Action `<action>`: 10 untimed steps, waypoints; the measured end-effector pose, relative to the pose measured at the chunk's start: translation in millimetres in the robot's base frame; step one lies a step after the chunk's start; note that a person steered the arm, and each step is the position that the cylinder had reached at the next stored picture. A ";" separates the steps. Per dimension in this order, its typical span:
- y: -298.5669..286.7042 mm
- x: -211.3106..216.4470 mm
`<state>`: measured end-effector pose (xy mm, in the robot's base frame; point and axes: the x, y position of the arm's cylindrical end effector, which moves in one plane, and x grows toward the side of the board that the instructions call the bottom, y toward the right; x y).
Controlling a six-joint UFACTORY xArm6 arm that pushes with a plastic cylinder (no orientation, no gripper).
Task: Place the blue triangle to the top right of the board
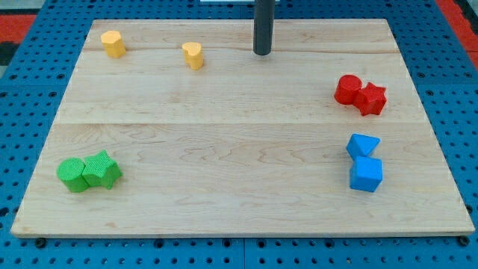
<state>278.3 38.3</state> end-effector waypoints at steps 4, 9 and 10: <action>2.4 18.2; 120.5 153.9; 166.1 184.4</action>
<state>462.7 204.3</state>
